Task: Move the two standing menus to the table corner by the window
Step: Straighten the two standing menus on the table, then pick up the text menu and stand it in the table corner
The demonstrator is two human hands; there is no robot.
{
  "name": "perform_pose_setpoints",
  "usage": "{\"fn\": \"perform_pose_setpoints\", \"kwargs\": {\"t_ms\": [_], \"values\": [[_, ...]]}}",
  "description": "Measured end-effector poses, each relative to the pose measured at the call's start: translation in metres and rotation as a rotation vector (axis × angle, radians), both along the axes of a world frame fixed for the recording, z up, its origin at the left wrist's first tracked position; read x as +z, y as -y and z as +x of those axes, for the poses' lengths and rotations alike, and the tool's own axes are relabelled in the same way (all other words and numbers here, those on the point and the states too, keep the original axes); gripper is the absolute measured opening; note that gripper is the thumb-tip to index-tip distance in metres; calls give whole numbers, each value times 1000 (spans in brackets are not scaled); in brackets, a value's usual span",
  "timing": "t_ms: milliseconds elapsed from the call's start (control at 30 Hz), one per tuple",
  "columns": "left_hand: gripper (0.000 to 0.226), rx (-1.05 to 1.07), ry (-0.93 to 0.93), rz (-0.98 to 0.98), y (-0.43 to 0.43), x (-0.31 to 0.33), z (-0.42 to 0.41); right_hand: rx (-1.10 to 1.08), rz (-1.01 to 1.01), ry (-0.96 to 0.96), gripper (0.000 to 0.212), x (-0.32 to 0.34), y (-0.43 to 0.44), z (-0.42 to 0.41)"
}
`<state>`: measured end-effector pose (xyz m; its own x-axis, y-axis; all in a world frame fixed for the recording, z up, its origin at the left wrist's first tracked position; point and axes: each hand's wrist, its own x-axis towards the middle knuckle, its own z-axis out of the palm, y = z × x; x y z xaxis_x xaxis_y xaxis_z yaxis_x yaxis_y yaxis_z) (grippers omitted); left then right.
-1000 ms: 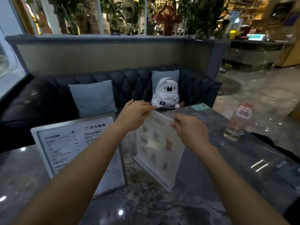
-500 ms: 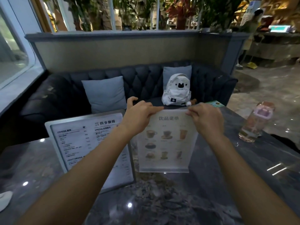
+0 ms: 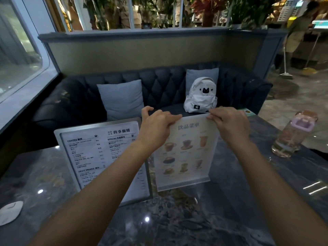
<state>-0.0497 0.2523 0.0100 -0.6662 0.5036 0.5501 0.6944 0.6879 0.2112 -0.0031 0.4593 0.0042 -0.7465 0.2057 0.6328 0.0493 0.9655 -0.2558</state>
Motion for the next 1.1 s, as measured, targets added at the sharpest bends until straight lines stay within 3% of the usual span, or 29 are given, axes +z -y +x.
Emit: {"fn": "perform_pose_setpoints", "kwargs": {"t_ms": [400, 600, 1100], "values": [[30, -11, 7, 23, 6, -1, 5, 18, 92, 35, 21, 4, 2, 10], [40, 4, -28, 130, 38, 15, 1, 97, 84, 35, 38, 25, 26, 7], [35, 385, -57, 79, 185, 7, -10, 419, 216, 240, 46, 36, 173, -48]]}}
